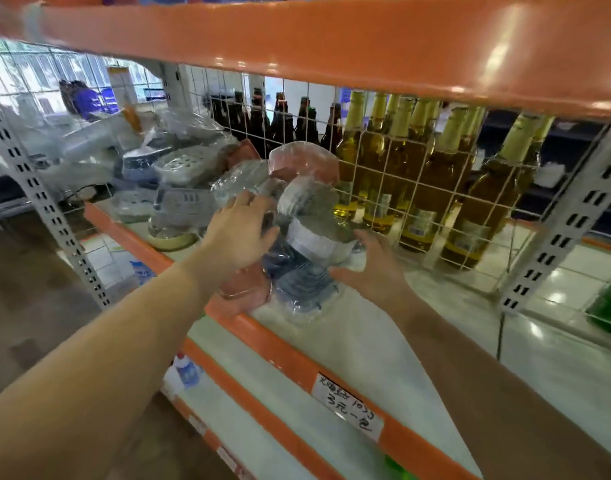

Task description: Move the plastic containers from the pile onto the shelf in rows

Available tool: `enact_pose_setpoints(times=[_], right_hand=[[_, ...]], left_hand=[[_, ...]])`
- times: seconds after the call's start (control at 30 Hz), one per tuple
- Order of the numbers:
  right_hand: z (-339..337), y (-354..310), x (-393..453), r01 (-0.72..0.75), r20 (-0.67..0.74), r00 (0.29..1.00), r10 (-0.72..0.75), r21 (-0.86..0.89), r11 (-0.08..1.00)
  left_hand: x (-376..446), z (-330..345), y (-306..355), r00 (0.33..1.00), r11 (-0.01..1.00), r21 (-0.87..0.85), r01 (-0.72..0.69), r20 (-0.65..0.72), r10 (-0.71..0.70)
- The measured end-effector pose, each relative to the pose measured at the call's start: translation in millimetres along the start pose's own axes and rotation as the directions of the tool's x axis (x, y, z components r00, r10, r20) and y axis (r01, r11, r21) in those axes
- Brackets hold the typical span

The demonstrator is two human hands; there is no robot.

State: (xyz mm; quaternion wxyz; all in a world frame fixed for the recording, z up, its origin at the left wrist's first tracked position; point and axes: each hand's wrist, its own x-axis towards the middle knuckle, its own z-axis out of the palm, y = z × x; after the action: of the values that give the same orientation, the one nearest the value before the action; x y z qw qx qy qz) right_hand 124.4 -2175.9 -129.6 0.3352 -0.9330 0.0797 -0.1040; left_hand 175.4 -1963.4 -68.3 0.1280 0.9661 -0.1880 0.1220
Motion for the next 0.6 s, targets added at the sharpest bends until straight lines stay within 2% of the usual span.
enact_pose_setpoints(times=[0.13,0.27,0.37,0.43,0.5,0.6], right_hand=[[14.4,-10.1,20.6,0.042,0.001,0.999,-0.042,-0.022,0.999],[29.8,-25.5,34.1,0.029,-0.004,1.000,-0.029,-0.093,0.995],[36.1,-35.3,36.4,0.034,-0.055,0.998,-0.038,-0.062,0.997],[38.7,-39.4,35.7,0.032,-0.096,0.995,-0.039,-0.073,0.997],[40.1,-42.5,32.5,0.000,-0.148,0.989,-0.010,-0.067,0.998],[43.0,-47.1,25.6,-0.121,-0.222,0.969,0.110,-0.038,0.992]], left_hand=[[41.2,4.3,-22.9,1.000,0.997,-0.071,-0.011,0.012,0.012],[83.2,7.5,-47.3,0.994,0.988,-0.112,-0.106,0.007,0.107],[110.3,8.2,-55.1,0.996,0.966,-0.242,-0.093,-0.033,0.087],[124.0,6.5,-50.4,0.999,0.946,-0.319,-0.050,-0.012,0.049],[136.5,8.6,-43.2,0.999,0.924,-0.382,0.023,0.052,-0.003],[152.8,16.4,-36.1,0.997,0.891,-0.453,-0.020,0.061,0.053]])
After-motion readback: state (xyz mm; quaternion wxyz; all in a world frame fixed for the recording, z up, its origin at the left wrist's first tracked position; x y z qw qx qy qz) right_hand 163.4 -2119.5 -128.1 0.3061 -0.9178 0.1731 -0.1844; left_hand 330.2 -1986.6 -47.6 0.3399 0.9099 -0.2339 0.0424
